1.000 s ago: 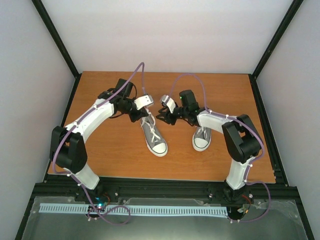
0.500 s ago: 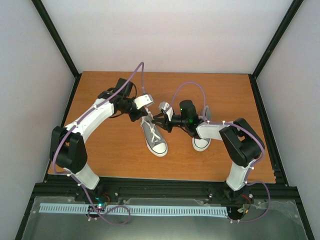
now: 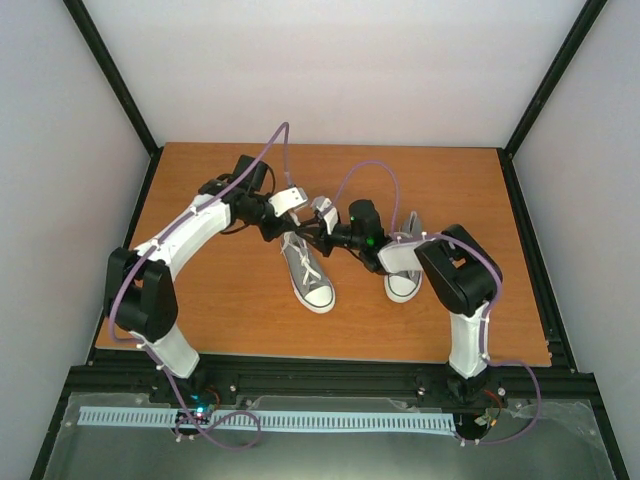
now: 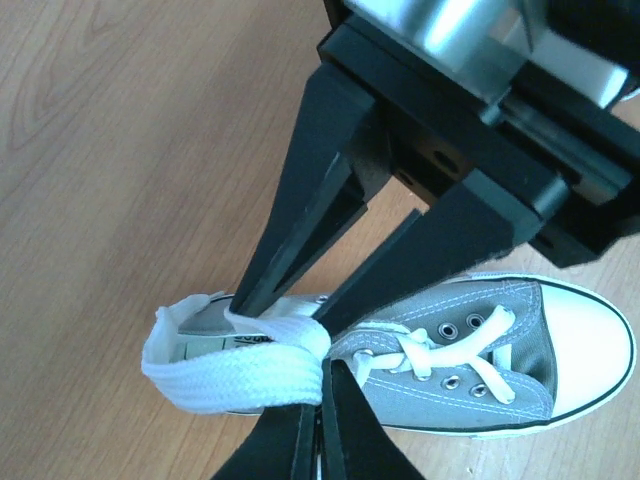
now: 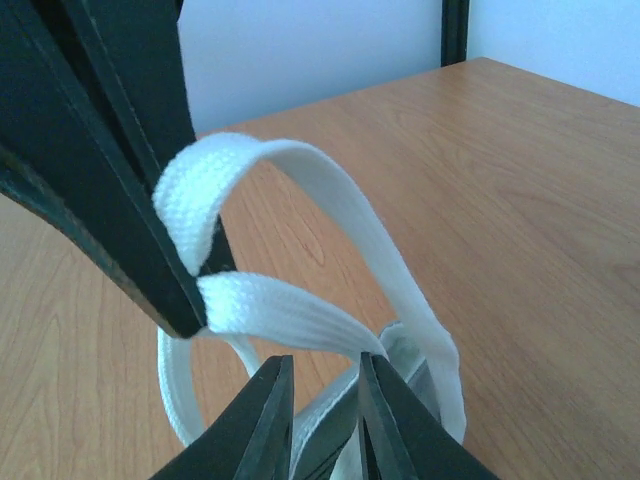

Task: Tie the shoes
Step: Cross the shoelace with the shoelace.

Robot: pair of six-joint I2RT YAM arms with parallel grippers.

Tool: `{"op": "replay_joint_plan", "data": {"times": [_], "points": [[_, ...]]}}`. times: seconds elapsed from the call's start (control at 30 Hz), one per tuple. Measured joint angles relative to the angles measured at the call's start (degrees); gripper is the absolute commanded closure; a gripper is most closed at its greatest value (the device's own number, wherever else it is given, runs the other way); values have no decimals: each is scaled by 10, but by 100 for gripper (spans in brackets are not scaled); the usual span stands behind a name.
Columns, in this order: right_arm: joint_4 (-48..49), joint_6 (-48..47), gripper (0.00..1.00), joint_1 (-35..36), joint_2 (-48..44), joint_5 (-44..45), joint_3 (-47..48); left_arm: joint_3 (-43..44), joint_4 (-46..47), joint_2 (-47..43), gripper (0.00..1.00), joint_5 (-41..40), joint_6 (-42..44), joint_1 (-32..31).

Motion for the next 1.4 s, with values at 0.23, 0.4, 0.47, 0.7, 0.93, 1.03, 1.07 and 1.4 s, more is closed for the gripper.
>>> {"op": "replay_joint_plan", "data": {"times": [0.23,0.4,0.47,0.7,0.93,1.03,1.07,1.4], "points": [[39,15,81,17,6,21,-7,15,0,14,99,-1,-10,5],[36,4,81,22,-44,48,-75,17,1,15,99,-5,-16,10],[25,-5,81,22,-68,53,-96,18,0,15,99,-7,-17,11],[18,-20,83,35,-69,52,-73,25,-3,15,99,-7,-17,11],[22,-19,83,37,-16,67,-15,25,-7,16,99,-5,-17,12],[20,-19,78,37,0,76,3,26,-9,17,99,-4,-17,12],[21,-19,78,37,5,84,7,26,-9,17,99,-3,-17,12],[54,-4,74,40,26,155,9,32,-12,25,99,7,-17,12]]}}
